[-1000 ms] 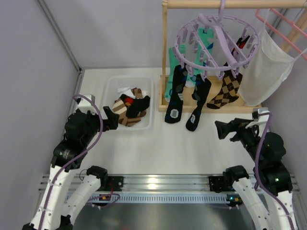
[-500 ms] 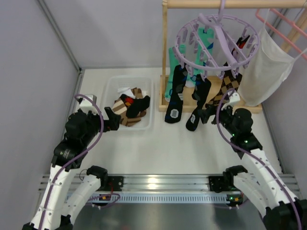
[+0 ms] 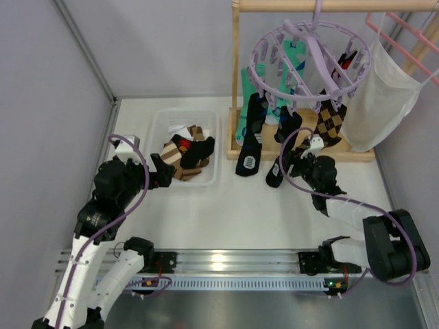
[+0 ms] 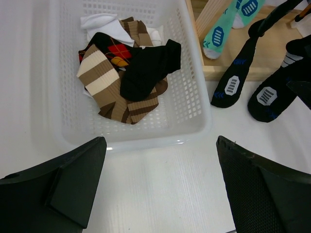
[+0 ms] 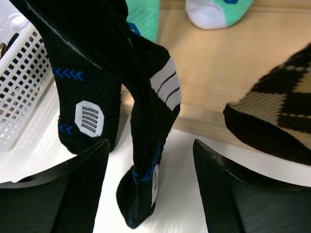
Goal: Remove the socks clipped to the hanger
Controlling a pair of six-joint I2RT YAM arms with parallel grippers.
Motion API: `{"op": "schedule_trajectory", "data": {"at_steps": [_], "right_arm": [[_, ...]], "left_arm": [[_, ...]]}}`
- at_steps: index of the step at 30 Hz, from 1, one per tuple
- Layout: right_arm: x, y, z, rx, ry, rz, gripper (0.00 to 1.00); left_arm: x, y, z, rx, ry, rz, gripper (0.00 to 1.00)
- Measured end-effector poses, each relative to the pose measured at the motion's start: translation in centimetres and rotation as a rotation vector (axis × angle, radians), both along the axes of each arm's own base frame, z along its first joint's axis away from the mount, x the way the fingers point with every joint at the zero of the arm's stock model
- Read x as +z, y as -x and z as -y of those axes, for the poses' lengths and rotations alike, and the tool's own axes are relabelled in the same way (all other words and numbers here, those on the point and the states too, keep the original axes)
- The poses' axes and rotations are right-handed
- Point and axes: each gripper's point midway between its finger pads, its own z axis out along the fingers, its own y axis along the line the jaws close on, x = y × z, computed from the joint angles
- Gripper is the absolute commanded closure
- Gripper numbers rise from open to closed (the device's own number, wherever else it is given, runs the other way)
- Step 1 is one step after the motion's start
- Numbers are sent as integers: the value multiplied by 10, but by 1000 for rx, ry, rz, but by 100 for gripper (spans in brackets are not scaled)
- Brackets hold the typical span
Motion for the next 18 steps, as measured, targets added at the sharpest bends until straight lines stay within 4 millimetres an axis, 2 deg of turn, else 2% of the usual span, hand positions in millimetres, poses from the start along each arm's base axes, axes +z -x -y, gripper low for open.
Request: {"op": "schedule_trajectory", "data": {"at_steps": [3, 4, 7, 12, 15, 18], "right_arm": [[-2, -7, -9, 16, -8, 34, 51], [-3, -9, -13, 26, -12, 45, 68], [-5, -11, -26, 55, -13, 66, 99], [6, -7, -42, 63, -36, 119, 100], [14, 10, -58, 63, -40, 153, 100], [28, 31, -81, 82, -58, 189, 100]], "left_arm": [[-1, -2, 0, 8, 3, -5, 2], [-2, -3, -1, 18, 5, -10, 2], [-4, -7, -4, 58, 25, -27, 2], [3, -7, 2, 83, 122, -57, 2], [35, -11, 18, 30, 189, -45, 2], [84, -22, 31, -12, 257, 6, 2]]}}
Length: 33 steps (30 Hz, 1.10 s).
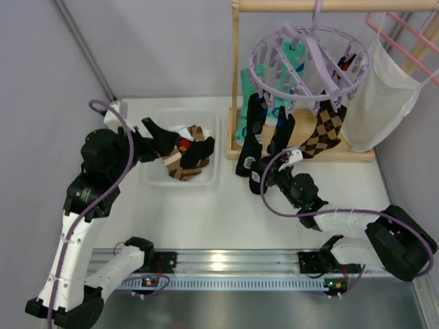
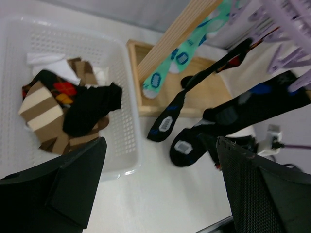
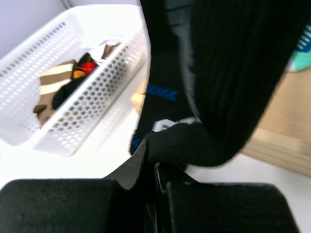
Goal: Remove the socks clipped to the hanger
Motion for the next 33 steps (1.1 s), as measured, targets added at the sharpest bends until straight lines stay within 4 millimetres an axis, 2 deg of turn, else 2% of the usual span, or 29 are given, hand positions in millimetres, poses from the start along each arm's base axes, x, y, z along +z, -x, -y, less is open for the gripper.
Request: {"op": "schedule_trajectory", "data": {"at_steps": [4, 7, 9, 12, 16, 20, 22, 25, 29, 33], "right_arm": [[8, 21, -22, -24, -4, 13, 100], [9, 35, -34, -62, 14, 6, 100], [14, 43, -41, -94, 24, 7, 100], [25, 50, -48, -136, 16, 15, 100], [35, 56, -53, -171, 0, 15, 100], [34, 59, -56, -194, -3, 1, 100], [31, 61, -61, -197, 13, -5, 100], [30, 65, -68, -190, 29, -9, 100], [35, 67, -73, -186, 14, -6, 100], [37, 67, -73, -187, 12, -5, 100]], "left_arm": [[61, -11, 19, -47, 54, 87, 2], [93, -18, 43, -93, 58, 135, 2], [106, -20, 65, -129, 42, 161, 2], [110, -23, 109, -175, -31, 181, 2], [96, -26, 181, -266, -162, 189, 2], [84, -32, 233, -325, -246, 196, 2], [83, -38, 249, -337, -267, 207, 1], [88, -45, 262, -335, -280, 230, 1], [96, -54, 272, -323, -289, 258, 2], [92, -61, 280, -324, -309, 266, 5]]}}
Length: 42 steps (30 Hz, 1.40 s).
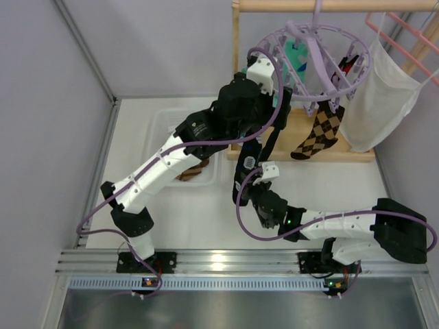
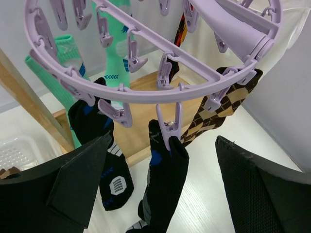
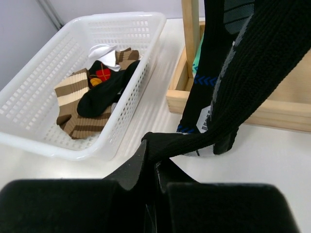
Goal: Remove the socks clipped to the hanger
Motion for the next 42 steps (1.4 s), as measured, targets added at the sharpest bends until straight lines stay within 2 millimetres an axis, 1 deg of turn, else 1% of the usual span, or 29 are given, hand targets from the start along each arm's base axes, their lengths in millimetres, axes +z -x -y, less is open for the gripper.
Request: {"op": "schedule_trajectory", "data": {"at_steps": [5, 6, 10, 11, 15, 18, 20, 22, 25, 26, 30, 33, 34, 37, 40, 41, 42], "right_arm": [[0, 0, 0, 2, -2, -2, 100], [0, 0, -1, 4, -2, -2, 100], [0, 1, -1, 7, -3, -3, 100], [0, 1, -2, 9, -3, -3, 100], [2, 2, -3, 18, -14, -4, 100], [4, 5, -5, 32, -22, -5, 100], [4, 7, -6, 40, -23, -7, 100], [3, 9, -8, 48, -21, -8, 100], [3, 11, -10, 58, -20, -8, 100], [3, 12, -10, 60, -20, -8, 100], [3, 12, -10, 61, -20, -8, 100], [3, 12, -10, 60, -19, -9, 100], [2, 12, -9, 61, -19, -9, 100], [-3, 18, -3, 66, -23, -14, 100], [-14, 25, 8, 73, -25, -26, 100], [-19, 27, 12, 74, -22, -32, 100], [-22, 29, 15, 76, -18, -37, 100]], "left_arm": [[-13, -8, 15, -16, -35, -3, 14], [-16, -9, 19, -20, -39, -3, 18], [-27, -15, 29, -25, -59, -10, 25], [-31, -16, 31, -20, -67, -12, 27], [-40, -24, 34, 5, -94, -9, 30], [-44, -29, 36, 18, -111, 1, 34], [-44, -33, 38, 25, -118, 8, 44], [-45, -35, 40, 27, -125, 15, 48], [-48, -40, 42, 33, -133, 19, 58], [-50, -41, 43, 35, -137, 18, 66], [-55, -47, 43, 44, -149, 20, 85], [-54, -49, 41, 52, -155, 27, 91], [-54, -49, 41, 55, -155, 28, 99], [-54, -50, 40, 58, -155, 29, 100], [-54, -50, 39, 65, -156, 30, 99], [-54, -50, 39, 65, -156, 30, 82], [-54, -50, 39, 65, -155, 30, 78]]}}
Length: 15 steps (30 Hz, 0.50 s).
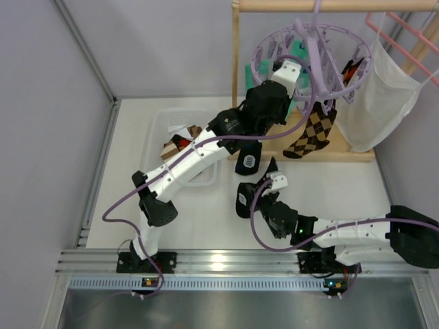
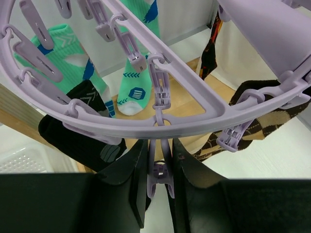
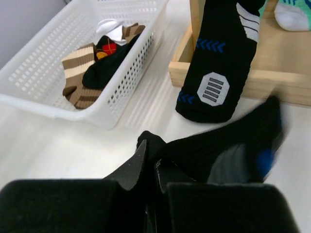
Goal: Remove the socks clipped to the hanger
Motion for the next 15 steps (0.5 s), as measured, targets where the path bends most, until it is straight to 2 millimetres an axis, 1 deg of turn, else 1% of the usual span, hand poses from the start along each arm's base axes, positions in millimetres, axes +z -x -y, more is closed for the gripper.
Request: {"op": "schedule_trajectory", "data": {"at_steps": [1, 2, 3, 4, 5, 6, 7, 9, 10, 12, 15], "right_arm": [[-1, 1, 3, 2, 3, -3, 100], [-2, 3, 5, 9, 7, -5, 100], [0, 5, 6, 16, 0, -4, 100], [3, 8, 6, 33, -10, -2, 100], [7, 9, 8, 40, -20, 1, 100], [11, 12, 9, 55, -31, 3, 100], [14, 14, 10, 67, -36, 4, 100], [20, 19, 11, 99, -40, 4, 100], [21, 21, 11, 119, -35, 4, 100], [22, 26, 13, 153, -14, 3, 100], [26, 31, 12, 198, 40, 7, 100]], "left_arm": [[-1, 0, 0, 0, 0, -1, 73], [-1, 0, 0, 0, 0, -1, 42], [-3, 0, -1, 3, -5, -2, 32], [-5, 0, -5, 24, -4, -5, 26], [-8, 1, -9, 34, -8, -12, 11], [-13, 1, -17, 56, -26, -18, 6], [-16, 2, -24, 81, -29, -23, 3], [-25, 6, -48, 140, -53, -38, 2], [-26, 9, -61, 167, -57, -43, 2], [-29, 14, -93, 227, -54, -53, 2], [-23, 20, -161, 367, -8, -51, 2]]}}
